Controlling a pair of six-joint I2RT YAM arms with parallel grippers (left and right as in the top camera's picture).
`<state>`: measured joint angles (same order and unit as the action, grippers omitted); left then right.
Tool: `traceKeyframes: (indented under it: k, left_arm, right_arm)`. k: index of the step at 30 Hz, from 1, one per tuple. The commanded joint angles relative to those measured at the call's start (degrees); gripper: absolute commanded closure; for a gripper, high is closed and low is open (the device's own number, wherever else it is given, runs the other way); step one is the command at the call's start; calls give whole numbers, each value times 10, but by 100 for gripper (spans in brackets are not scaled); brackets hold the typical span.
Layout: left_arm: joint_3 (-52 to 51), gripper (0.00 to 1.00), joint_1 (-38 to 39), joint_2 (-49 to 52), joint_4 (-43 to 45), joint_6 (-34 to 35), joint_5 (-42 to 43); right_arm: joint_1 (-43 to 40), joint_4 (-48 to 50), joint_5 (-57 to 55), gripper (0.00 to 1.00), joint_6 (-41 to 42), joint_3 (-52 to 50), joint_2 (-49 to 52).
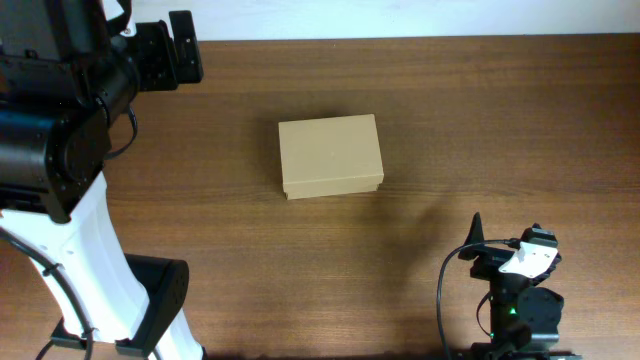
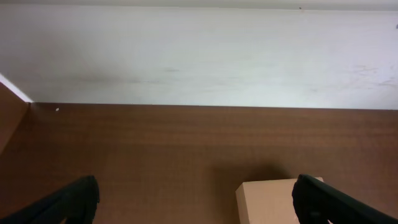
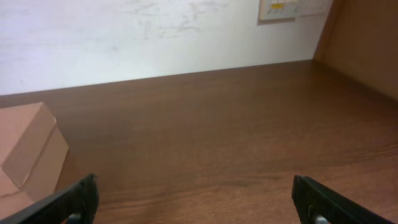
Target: Pack container
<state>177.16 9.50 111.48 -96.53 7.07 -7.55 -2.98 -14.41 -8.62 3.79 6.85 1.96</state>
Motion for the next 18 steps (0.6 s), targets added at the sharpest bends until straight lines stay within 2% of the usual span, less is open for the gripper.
traceKeyframes:
  k: [1, 18]
  left_arm:
    - [-1, 0, -2, 4, -1, -5, -4]
    - [-1, 0, -2, 4, -1, -5, -4]
  right_arm:
    - [-5, 3, -13, 1, -4, -19, -8]
    - [-5, 7, -13, 1, -4, -26, -9]
